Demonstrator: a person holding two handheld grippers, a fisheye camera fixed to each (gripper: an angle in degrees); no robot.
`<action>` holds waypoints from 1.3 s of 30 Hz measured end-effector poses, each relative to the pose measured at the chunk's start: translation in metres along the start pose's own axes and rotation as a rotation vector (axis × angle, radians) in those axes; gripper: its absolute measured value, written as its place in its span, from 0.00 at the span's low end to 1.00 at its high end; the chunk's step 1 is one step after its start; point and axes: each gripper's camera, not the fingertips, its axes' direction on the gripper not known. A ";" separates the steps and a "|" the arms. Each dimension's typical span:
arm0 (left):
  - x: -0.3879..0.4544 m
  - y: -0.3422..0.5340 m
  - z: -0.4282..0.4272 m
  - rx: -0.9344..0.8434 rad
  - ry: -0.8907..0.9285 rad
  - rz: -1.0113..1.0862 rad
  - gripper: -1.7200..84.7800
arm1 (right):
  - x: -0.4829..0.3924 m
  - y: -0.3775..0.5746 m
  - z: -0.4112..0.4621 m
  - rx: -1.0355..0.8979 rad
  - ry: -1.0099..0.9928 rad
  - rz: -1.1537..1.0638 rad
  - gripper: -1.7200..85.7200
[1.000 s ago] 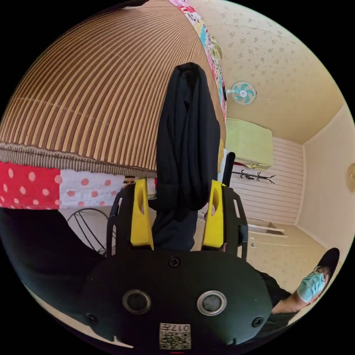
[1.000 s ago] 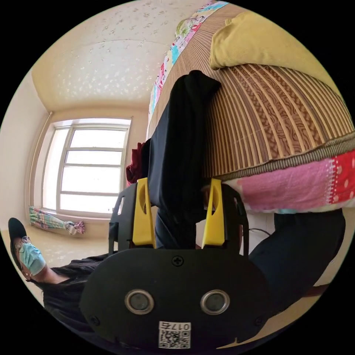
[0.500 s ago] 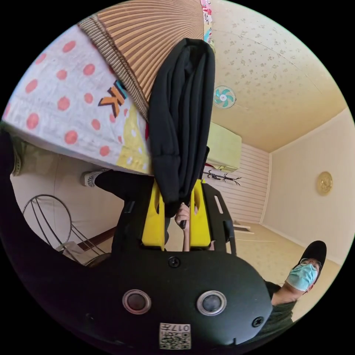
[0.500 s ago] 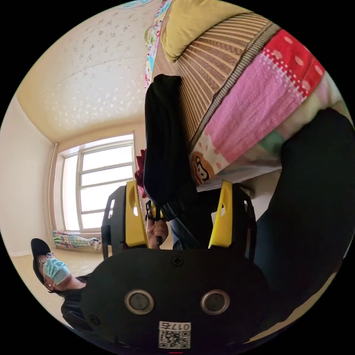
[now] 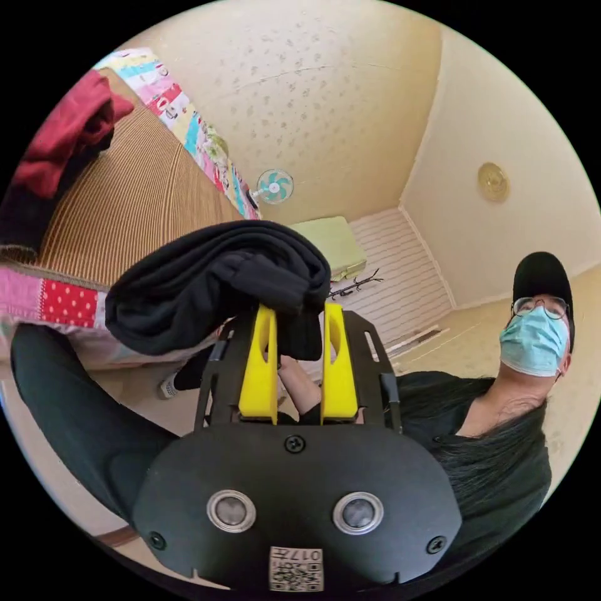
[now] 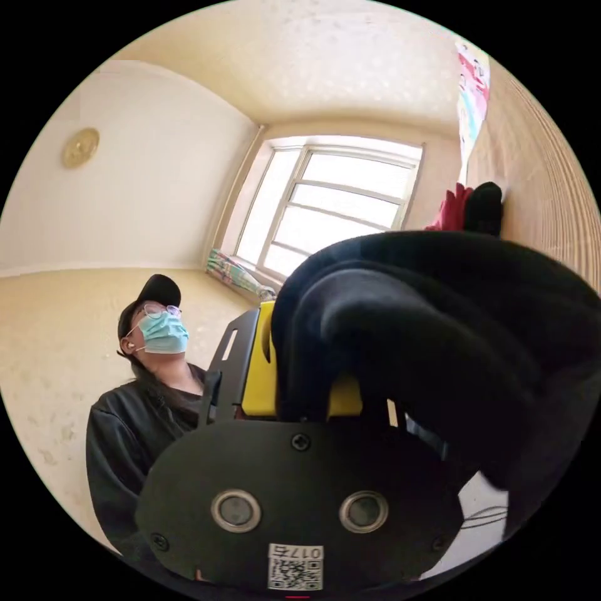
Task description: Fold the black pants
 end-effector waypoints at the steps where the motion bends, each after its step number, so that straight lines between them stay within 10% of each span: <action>1: 0.019 0.007 -0.027 0.087 -0.006 0.067 0.13 | -0.003 -0.015 0.017 -0.032 -0.021 -0.020 0.13; 10: 0.081 0.125 -0.161 0.575 -0.430 0.136 0.14 | -0.026 -0.212 0.334 -0.279 -0.071 -0.412 0.14; 17: 0.047 0.182 -0.179 0.655 -0.419 -0.016 0.14 | 0.259 -0.208 0.468 -0.135 0.180 0.204 0.13; 20: 0.031 0.193 -0.170 0.620 -0.442 -0.075 0.14 | 0.379 -0.122 0.432 -0.083 0.375 0.579 0.13; 28: -0.023 0.162 -0.113 0.434 -0.761 -0.090 0.14 | 0.260 0.006 0.366 -0.491 0.421 0.050 0.07; 36: -0.075 0.090 0.062 0.001 -1.280 0.252 0.03 | 0.121 0.172 0.091 -0.381 1.453 0.283 0.05; 39: -0.093 0.073 0.105 -0.030 -1.109 0.256 0.02 | 0.060 0.206 0.027 -0.133 1.723 0.417 0.06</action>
